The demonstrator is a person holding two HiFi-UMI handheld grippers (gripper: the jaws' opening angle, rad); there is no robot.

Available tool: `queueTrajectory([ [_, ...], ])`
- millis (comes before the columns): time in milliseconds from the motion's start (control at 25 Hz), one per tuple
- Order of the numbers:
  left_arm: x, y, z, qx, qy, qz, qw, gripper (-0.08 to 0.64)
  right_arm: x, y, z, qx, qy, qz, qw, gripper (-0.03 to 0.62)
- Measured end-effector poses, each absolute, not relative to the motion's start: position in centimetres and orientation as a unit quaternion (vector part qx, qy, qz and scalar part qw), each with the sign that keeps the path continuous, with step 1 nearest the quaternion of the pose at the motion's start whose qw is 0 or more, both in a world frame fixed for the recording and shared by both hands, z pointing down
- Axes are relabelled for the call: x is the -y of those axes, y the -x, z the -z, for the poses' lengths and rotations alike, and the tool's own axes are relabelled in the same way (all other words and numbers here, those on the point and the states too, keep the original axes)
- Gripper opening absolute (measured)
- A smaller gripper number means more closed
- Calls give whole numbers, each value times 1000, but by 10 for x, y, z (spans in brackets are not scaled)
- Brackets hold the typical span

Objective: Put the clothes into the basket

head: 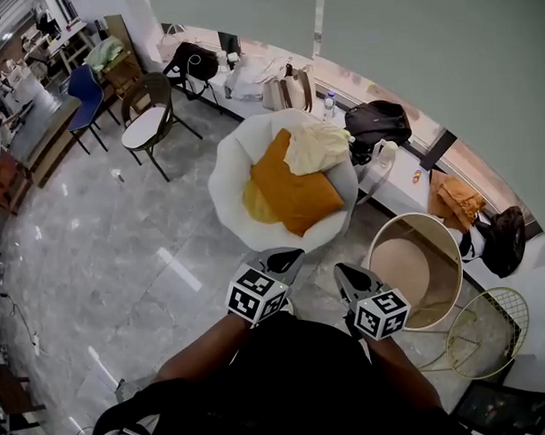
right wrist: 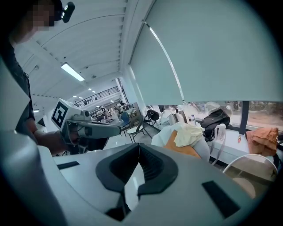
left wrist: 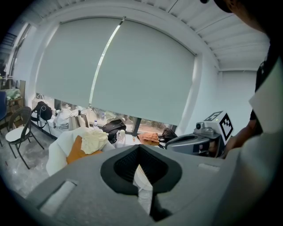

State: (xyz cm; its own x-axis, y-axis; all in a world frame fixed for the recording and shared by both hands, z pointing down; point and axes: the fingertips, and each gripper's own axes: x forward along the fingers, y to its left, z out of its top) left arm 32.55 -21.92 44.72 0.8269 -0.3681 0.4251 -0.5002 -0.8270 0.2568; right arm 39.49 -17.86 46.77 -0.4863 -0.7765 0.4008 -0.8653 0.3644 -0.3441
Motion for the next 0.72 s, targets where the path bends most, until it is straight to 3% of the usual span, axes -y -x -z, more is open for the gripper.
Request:
queueTrajectory([
  [720, 330, -301, -469, 238, -930, -183, 212, 0, 294, -386, -477, 813, -507, -270, 102, 15],
])
